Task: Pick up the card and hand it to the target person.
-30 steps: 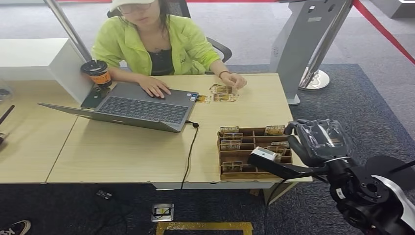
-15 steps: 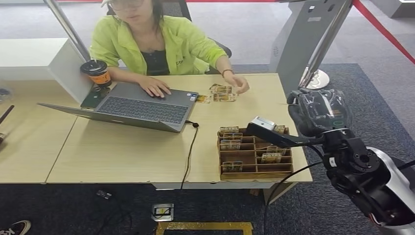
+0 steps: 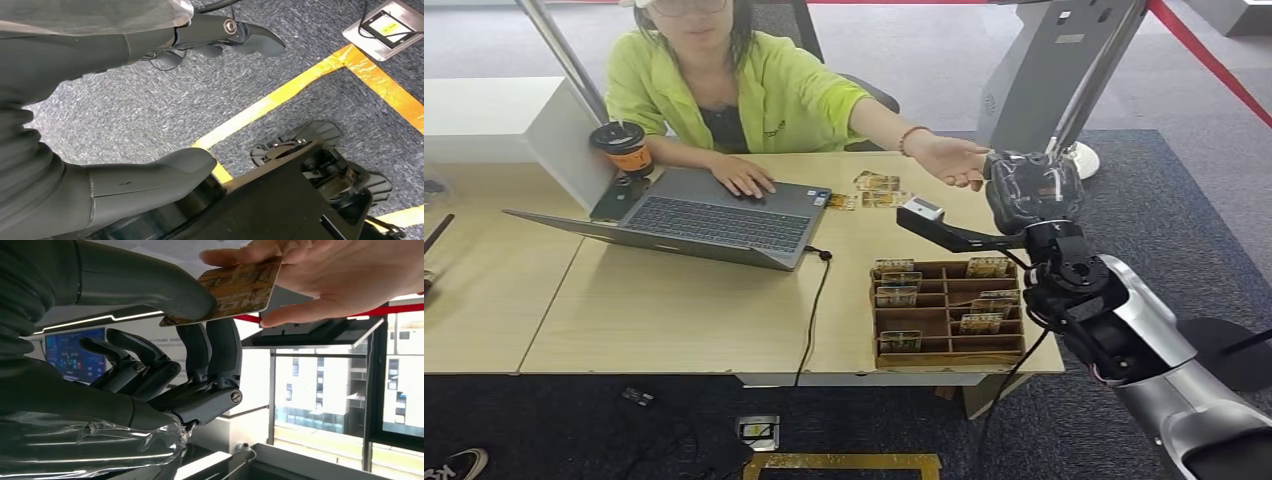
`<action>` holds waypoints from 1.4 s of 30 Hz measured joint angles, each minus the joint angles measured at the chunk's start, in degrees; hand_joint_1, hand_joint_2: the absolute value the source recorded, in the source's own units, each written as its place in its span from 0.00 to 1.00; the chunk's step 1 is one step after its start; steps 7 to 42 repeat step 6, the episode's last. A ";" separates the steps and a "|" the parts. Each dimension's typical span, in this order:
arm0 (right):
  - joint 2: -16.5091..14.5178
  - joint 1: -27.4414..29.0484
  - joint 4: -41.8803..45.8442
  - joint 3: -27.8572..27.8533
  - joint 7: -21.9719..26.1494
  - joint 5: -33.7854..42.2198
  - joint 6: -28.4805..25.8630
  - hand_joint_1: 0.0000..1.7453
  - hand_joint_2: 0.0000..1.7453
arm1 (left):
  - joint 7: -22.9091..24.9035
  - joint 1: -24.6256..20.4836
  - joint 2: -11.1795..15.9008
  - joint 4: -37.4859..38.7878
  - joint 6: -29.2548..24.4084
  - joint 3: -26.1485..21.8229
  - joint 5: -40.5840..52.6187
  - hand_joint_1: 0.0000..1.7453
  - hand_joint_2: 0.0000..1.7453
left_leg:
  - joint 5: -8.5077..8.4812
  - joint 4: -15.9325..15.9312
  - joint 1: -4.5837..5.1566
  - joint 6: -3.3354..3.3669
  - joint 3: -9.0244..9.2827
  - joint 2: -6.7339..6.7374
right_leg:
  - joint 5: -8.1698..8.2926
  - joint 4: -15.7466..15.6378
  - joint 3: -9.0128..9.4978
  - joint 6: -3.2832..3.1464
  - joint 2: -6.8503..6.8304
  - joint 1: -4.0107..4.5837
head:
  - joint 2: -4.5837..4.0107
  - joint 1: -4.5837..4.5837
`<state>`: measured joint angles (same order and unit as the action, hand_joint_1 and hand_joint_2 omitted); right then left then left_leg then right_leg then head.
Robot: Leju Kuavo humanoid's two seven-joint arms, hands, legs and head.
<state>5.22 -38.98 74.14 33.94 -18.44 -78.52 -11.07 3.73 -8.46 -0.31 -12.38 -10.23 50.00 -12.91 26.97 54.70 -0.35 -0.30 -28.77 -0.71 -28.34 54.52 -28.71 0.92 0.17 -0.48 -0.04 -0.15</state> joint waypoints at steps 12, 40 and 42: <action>-3.36 -2.58 -8.37 2.04 0.01 -3.44 -2.75 1.00 1.00 | 0.44 0.02 0.00 0.01 -0.27 0.32 -0.55 0.00 1.00 | 0.00 0.00 0.00 0.00 0.02 0.01 | 0.00 0.00 -0.02 0.00 0.00 0.00 | 0.00 -0.01; -3.36 -2.58 -8.37 2.04 0.01 -3.44 -2.75 1.00 1.00 | 0.44 0.02 0.00 0.01 -0.27 0.32 -0.55 0.00 1.00 | 0.00 0.00 0.00 0.00 0.02 0.01 | 0.00 0.00 -0.02 0.00 0.00 0.00 | 0.00 -0.01; -3.36 -2.58 -8.37 2.04 0.01 -3.44 -2.75 1.00 1.00 | 0.44 0.02 0.00 0.01 -0.27 0.32 -0.55 0.00 1.00 | 0.00 0.00 0.00 0.00 0.02 0.01 | 0.00 0.00 -0.02 0.00 0.00 0.00 | 0.00 -0.01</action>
